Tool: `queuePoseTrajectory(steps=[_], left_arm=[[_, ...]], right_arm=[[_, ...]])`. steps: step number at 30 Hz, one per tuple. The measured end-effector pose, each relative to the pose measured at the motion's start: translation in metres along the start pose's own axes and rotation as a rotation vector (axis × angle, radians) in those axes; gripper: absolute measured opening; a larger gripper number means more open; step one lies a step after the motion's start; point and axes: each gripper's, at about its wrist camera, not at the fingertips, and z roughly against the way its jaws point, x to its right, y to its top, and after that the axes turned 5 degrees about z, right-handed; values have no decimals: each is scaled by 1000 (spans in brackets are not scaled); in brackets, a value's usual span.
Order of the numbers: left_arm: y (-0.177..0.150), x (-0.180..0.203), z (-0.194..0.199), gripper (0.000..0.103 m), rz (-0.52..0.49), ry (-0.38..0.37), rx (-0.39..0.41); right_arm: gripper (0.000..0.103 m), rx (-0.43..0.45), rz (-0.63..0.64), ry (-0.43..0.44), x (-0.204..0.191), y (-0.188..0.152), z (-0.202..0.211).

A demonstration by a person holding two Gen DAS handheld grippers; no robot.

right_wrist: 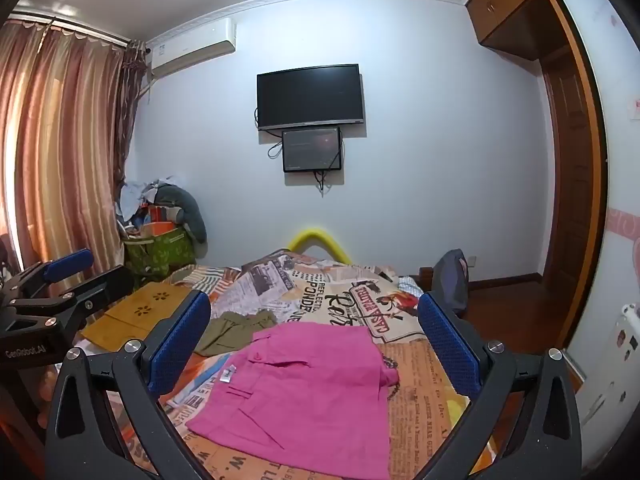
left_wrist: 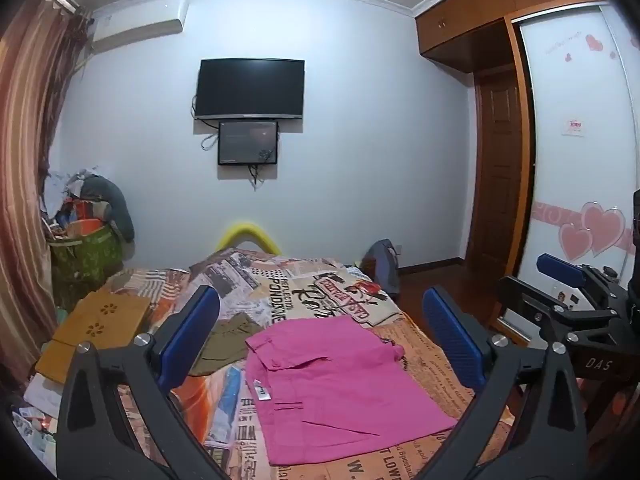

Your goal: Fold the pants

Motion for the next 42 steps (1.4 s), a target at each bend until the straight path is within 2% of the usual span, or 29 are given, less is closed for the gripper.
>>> queuePoseTrajectory(steps=[8,18,42], left_arm=[[4,-10,1,103,14,-15,0],[1,1,-3,103,-18,2,7],[0,3,-7,103,-13,10,4]], right_arm=[[103,-14,-1,1,1,-1,-1],[103,-19,-9,0,4,-4,-4],[103,-25,-16,1,4,-3,-4]])
